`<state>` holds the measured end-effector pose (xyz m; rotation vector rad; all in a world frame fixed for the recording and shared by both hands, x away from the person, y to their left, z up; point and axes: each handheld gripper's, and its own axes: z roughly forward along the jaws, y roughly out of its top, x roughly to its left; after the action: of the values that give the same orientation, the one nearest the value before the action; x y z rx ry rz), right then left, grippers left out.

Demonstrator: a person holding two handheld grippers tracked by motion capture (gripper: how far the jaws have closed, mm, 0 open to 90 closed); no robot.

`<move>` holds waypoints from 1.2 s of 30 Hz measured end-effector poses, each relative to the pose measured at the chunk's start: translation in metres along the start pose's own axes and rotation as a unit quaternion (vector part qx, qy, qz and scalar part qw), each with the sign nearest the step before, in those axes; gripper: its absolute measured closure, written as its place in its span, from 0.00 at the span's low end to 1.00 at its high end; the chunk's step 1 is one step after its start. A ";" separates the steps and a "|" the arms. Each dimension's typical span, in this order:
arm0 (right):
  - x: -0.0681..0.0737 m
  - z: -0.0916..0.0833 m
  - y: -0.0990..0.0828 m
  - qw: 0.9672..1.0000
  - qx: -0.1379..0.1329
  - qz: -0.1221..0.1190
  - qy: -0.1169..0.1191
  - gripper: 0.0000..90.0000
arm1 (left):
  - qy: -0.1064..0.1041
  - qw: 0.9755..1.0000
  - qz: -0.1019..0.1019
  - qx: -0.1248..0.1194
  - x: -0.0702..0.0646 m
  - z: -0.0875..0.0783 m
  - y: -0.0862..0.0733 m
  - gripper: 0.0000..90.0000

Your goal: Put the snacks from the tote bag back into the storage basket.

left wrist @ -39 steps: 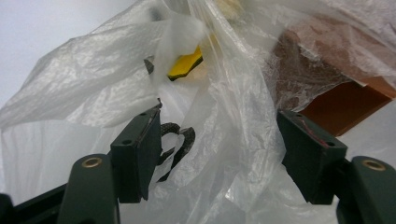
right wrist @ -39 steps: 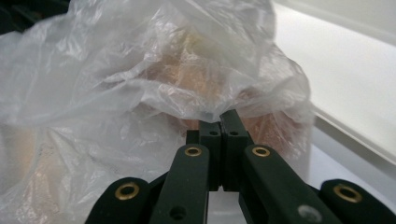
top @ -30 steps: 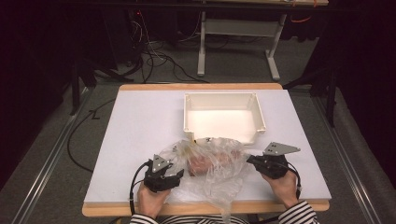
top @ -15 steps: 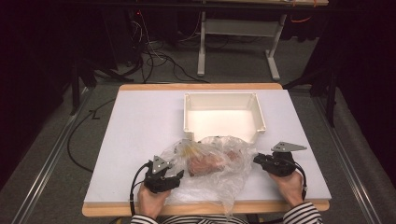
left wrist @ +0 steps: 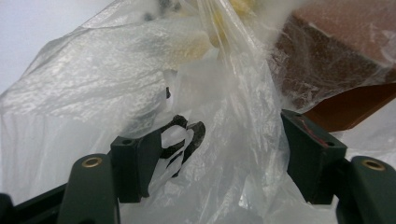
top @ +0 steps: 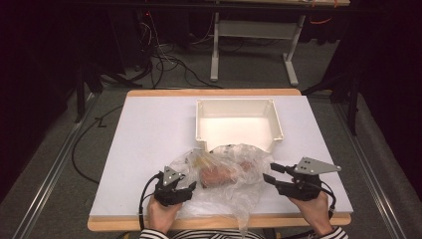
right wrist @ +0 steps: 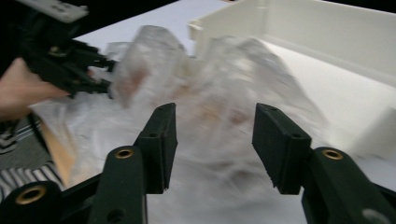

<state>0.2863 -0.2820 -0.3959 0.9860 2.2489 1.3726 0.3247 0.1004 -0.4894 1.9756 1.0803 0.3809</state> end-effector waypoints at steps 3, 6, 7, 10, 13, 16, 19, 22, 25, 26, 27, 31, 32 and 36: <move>0.013 0.014 0.009 0.999 0.010 -0.018 0.027 0.51 | 0.000 1.000 0.001 0.000 0.000 0.000 0.000 0.37; 0.024 0.033 0.015 0.998 0.029 -0.039 0.043 0.50 | -0.001 1.000 0.001 -0.001 0.000 0.000 0.000 0.37; 0.026 0.041 0.016 0.997 0.037 -0.041 0.044 0.52 | -0.001 1.000 0.000 -0.001 0.000 0.000 0.000 0.37; 0.023 0.057 0.015 0.996 0.061 -0.050 0.039 0.75 | -0.004 1.000 0.000 -0.001 0.000 -0.001 0.000 0.36; 0.017 0.063 0.011 0.996 0.070 -0.042 0.039 0.94 | -0.005 1.000 0.001 -0.003 0.001 -0.001 -0.001 0.36; 0.009 0.060 0.008 0.997 0.069 -0.033 0.032 0.99 | -0.007 1.000 0.003 -0.006 0.001 -0.001 -0.001 0.35; -0.002 0.054 0.005 0.997 0.068 -0.017 0.015 1.00 | -0.009 1.000 0.005 -0.011 0.001 -0.002 -0.001 0.35; -0.012 0.048 0.003 0.998 0.060 -0.003 0.002 1.00 | -0.016 1.000 -0.003 -0.024 0.002 -0.006 -0.001 0.34; -0.018 0.042 0.002 0.999 0.053 0.004 -0.007 1.00 | -0.019 0.999 -0.004 -0.044 -0.001 -0.014 0.004 0.34; -0.018 0.041 0.002 0.999 0.051 0.008 -0.008 1.00 | -0.019 0.999 -0.001 -0.047 -0.002 -0.016 0.006 0.34; -0.018 0.040 0.003 0.999 0.048 0.006 -0.010 1.00 | -0.019 0.999 0.002 -0.048 -0.002 -0.018 0.008 0.34; -0.018 0.036 0.008 0.999 0.031 0.003 -0.012 1.00 | -0.025 0.998 -0.008 -0.065 0.000 -0.026 0.014 0.34; -0.019 0.036 0.009 1.000 0.027 0.004 -0.011 1.00 | -0.027 0.997 -0.013 -0.071 0.001 -0.029 0.014 0.34; -0.018 0.037 0.010 1.000 0.028 0.003 -0.010 1.00 | -0.024 0.995 -0.017 -0.090 0.005 -0.042 0.017 0.35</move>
<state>0.3251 -0.2678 -0.4060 1.0216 2.2830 1.3037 0.3116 0.1212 -0.4511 1.7957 1.0131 0.3967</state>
